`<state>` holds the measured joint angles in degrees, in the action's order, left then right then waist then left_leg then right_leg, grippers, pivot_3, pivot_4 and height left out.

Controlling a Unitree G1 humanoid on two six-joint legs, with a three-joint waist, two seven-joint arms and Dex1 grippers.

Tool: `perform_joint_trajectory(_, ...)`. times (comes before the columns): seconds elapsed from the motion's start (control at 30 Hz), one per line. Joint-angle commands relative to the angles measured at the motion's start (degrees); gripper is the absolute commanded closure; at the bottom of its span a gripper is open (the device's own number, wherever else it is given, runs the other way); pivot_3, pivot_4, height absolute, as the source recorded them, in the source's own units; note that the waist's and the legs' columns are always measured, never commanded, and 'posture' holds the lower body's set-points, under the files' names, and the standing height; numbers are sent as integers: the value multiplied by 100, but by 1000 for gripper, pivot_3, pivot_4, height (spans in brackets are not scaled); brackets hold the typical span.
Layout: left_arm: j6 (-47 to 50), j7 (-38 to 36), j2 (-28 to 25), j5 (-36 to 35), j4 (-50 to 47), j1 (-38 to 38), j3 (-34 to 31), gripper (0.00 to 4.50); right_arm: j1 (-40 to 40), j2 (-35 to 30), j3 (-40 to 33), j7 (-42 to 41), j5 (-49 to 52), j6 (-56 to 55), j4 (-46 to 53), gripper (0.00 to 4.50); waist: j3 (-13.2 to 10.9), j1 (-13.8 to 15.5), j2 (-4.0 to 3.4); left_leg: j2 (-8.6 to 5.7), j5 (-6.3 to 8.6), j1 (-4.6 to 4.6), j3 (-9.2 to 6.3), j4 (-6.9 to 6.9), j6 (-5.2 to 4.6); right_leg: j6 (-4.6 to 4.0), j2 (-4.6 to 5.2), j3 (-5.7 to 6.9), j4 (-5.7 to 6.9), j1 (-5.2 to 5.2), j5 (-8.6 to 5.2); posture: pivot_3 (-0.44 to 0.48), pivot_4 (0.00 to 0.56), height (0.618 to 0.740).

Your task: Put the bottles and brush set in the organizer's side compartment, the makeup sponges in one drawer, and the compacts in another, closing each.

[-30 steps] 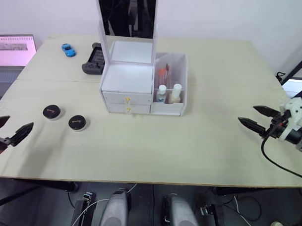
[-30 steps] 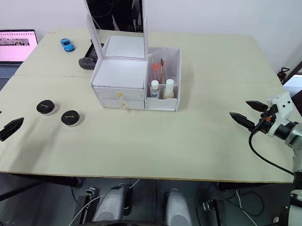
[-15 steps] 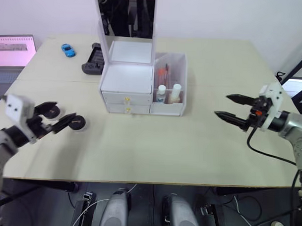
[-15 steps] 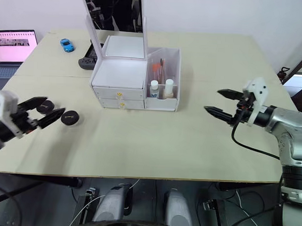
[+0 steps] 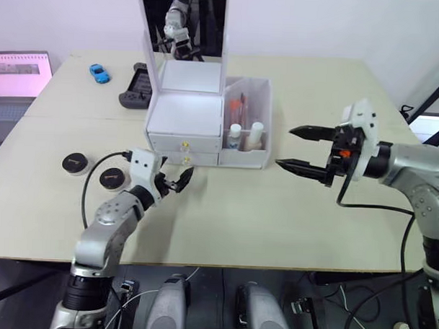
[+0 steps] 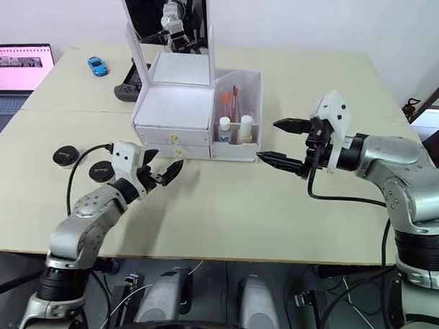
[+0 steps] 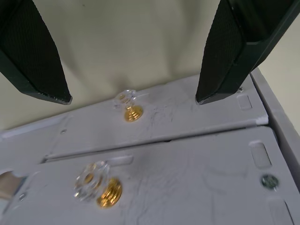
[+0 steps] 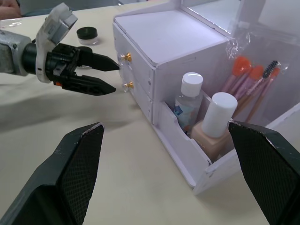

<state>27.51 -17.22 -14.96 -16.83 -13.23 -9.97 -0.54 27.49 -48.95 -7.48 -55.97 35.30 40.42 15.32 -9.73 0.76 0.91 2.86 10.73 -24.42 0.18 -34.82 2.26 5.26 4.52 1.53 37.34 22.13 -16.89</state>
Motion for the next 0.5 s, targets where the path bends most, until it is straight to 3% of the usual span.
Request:
perform_joint_trajectory(0.03,-399,221,199,348,247,-233,177,55,79,-78,-186,56,139,73,231,0,0,22,0,0,0,0,0,-2,0,0,0,0,0,0,0,0,150,740)
perform_joint_trajectory(0.1,-447,312,360,430,377,-276,226,55,91,-88,-187,82,135,101,273,0,0,65,-1,-1,0,-1,-5,-10,-1,0,0,5,-1,-8,0,0,150,740)
perform_joint_trajectory(0.17,-509,377,514,457,475,-352,232,582,93,-129,-185,80,118,105,298,0,0,118,-1,-1,1,0,-6,-19,-1,-2,0,6,-3,-13,-1,0,150,740)
perform_joint_trajectory(0.4,-676,321,692,542,612,-521,281,3997,145,-217,-128,27,59,48,238,0,0,140,-1,-1,2,-3,-6,-21,-2,-2,1,6,-9,-14,-1,0,150,740)
perform_joint_trajectory(0.43,-678,313,708,538,597,-509,284,4281,145,-227,-120,20,54,45,234,0,0,140,-1,-1,2,-3,-6,-21,-3,-1,0,6,-8,-14,-1,0,150,740)
perform_joint_trajectory(0.5,-696,285,717,548,551,-477,309,4276,147,-254,-98,-4,32,36,226,0,0,140,-1,-1,2,-3,-6,-21,-3,-1,0,6,-8,-13,0,0,150,740)
